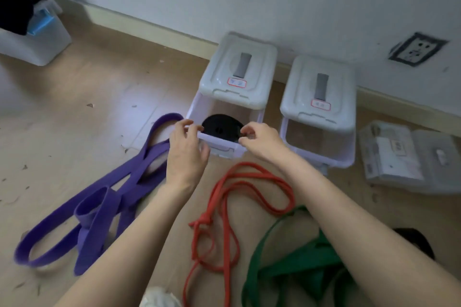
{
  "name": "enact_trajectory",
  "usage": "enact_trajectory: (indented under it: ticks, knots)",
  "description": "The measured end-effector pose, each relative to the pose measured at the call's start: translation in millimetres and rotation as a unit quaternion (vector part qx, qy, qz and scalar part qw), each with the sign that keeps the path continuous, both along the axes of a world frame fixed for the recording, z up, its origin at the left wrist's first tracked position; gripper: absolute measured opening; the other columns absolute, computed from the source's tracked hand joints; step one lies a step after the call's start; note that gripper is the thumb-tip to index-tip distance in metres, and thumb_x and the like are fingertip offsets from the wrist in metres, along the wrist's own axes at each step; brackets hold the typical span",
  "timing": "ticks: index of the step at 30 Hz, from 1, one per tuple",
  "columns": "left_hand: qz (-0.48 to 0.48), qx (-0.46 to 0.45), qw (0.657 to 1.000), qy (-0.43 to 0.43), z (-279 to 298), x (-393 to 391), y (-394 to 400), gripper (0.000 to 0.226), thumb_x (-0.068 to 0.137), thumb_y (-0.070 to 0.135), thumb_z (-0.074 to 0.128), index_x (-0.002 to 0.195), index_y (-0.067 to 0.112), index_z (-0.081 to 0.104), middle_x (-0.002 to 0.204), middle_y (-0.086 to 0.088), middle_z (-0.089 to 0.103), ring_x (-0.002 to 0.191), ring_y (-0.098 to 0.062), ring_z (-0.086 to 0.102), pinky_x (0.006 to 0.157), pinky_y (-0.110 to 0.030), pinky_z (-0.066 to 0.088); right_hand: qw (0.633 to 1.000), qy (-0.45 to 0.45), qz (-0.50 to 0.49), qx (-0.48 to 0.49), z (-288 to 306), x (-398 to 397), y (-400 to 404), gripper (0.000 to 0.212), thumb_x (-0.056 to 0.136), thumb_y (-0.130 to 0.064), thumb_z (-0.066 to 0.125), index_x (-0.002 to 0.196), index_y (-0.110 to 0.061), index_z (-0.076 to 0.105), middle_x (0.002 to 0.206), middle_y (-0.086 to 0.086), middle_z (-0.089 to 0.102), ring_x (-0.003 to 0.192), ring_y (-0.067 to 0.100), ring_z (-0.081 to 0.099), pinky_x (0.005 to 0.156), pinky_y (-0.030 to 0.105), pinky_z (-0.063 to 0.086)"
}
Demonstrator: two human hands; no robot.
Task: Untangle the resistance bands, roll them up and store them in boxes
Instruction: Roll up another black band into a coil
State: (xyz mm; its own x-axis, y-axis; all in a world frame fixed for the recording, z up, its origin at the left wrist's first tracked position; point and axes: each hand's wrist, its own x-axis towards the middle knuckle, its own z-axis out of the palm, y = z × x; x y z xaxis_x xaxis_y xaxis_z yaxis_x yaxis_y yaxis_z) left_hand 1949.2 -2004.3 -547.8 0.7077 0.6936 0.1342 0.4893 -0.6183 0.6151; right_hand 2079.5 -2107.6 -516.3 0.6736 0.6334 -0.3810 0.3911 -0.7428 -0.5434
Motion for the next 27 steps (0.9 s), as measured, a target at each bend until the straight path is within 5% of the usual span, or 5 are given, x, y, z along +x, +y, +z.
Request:
enact_trajectory:
  ticks: [11, 18, 21, 24, 27]
  knots:
    - [-0.285, -0.067, 0.945, 0.147, -20.5, -23.6, -172.6, 0.029, 0.088, 0.006, 0.045, 0.116, 0.001, 0.051, 0.116, -0.015, 0.046, 0.101, -0.032, 0.05, 0.086, -0.04, 0.041, 0.97, 0.096, -0.142, -0.171, -15.3, -30.9, -255.8, 0.025, 0.092, -0.017, 0.055, 0.115, -0.009, 0.06, 0.12, 0.008, 0.061, 0.109, 0.023, 0.055, 0.082, 0.025, 0.041]
    - [-0.406, -0.029, 0.894, 0.189, -22.0, -5.7, -232.0, 0.034, 0.087, 0.009, 0.047, 0.121, 0.008, 0.05, 0.113, -0.01, 0.047, 0.099, -0.028, 0.051, 0.082, -0.036, 0.042, 0.943, 0.073, -0.257, -0.196, -75.5, -62.2, -347.4, 0.056, 0.093, -0.018, 0.055, 0.143, -0.014, 0.03, 0.154, 0.011, 0.012, 0.135, 0.032, 0.03, 0.104, 0.038, 0.037]
    - [-0.397, -0.031, 0.897, 0.193, -22.7, -8.2, -240.9, 0.032, 0.088, 0.009, 0.049, 0.12, 0.008, 0.051, 0.112, -0.01, 0.047, 0.097, -0.027, 0.054, 0.082, -0.036, 0.044, 0.941, 0.122, -0.189, -0.254, -89.3, -59.3, -370.7, 0.061, 0.089, -0.047, 0.056, 0.141, -0.022, 0.037, 0.154, 0.008, 0.009, 0.14, 0.034, 0.015, 0.109, 0.044, 0.028]
    - [-0.402, -0.013, 0.893, 0.2, -28.7, -11.0, -250.0, 0.031, 0.088, 0.008, 0.05, 0.119, 0.009, 0.054, 0.113, -0.008, 0.049, 0.097, -0.026, 0.053, 0.079, -0.027, 0.04, 0.946, 0.176, -0.249, -0.115, -84.7, -40.5, -384.4, 0.059, 0.085, -0.063, 0.048, 0.127, -0.022, 0.055, 0.139, 0.009, 0.042, 0.131, 0.032, 0.035, 0.106, 0.043, 0.036]
    - [-0.403, -0.012, 0.888, 0.22, -34.4, -6.2, -257.6, 0.032, 0.089, 0.01, 0.05, 0.121, 0.013, 0.052, 0.116, -0.004, 0.048, 0.096, -0.021, 0.055, 0.071, -0.017, 0.033, 0.94, 0.052, -0.336, -0.024, -83.4, -17.2, -388.5, 0.042, 0.091, -0.05, 0.049, 0.117, -0.018, 0.059, 0.125, 0.009, 0.054, 0.12, 0.031, 0.046, 0.098, 0.046, 0.041]
